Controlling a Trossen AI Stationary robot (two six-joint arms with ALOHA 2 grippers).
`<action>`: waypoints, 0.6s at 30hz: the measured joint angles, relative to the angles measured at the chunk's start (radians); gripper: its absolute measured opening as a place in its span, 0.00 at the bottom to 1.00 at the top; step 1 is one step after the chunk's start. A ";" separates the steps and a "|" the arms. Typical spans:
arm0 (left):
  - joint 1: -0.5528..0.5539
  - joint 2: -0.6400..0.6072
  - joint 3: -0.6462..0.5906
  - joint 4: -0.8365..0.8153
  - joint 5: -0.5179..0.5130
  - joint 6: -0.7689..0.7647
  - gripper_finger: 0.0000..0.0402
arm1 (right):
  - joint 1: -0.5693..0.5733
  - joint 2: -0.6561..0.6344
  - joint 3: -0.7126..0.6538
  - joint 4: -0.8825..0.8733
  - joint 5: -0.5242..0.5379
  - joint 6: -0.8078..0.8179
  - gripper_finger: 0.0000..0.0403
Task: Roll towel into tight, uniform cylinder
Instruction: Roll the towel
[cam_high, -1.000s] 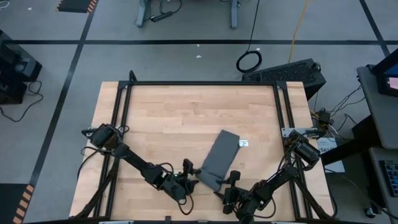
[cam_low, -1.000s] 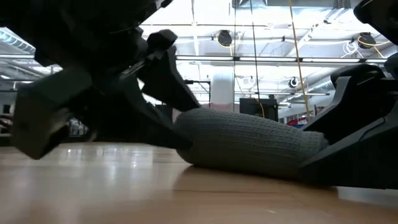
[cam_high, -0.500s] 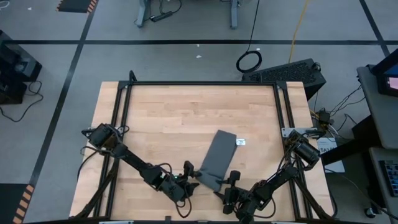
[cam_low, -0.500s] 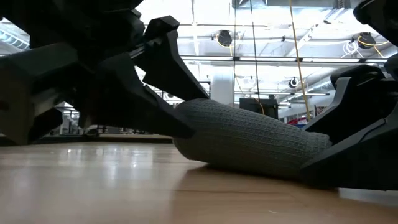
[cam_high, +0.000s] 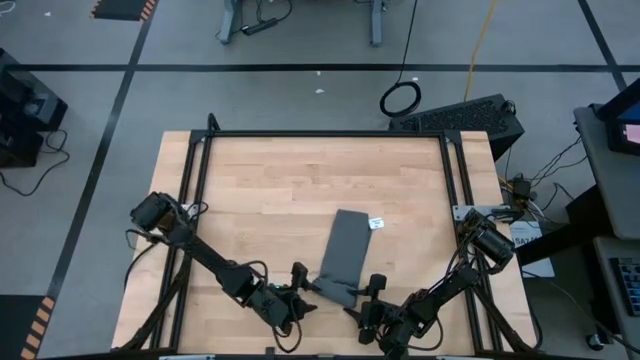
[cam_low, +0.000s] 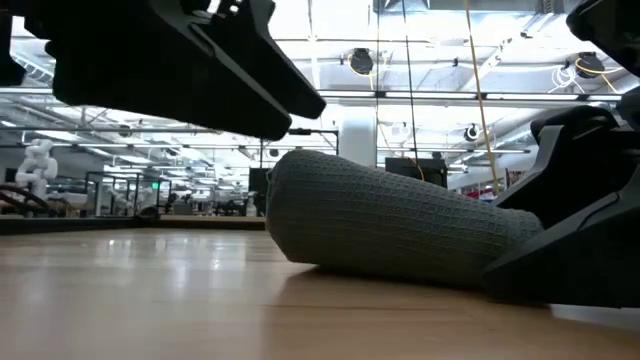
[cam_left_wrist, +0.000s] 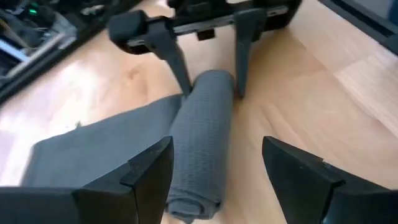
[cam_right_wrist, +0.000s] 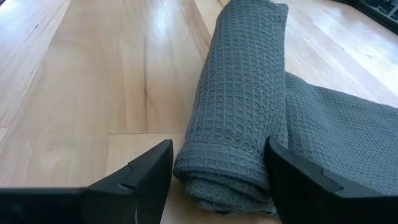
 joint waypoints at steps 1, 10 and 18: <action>0.008 0.005 0.000 0.000 0.019 0.000 0.62 | 0.000 0.000 0.000 0.000 0.000 -0.002 0.58; 0.064 0.077 -0.001 0.022 0.037 0.065 0.62 | -0.001 0.000 0.000 -0.004 -0.004 -0.002 0.58; 0.109 0.109 -0.001 0.007 0.068 0.051 0.62 | -0.002 0.000 0.000 -0.006 -0.017 -0.001 0.58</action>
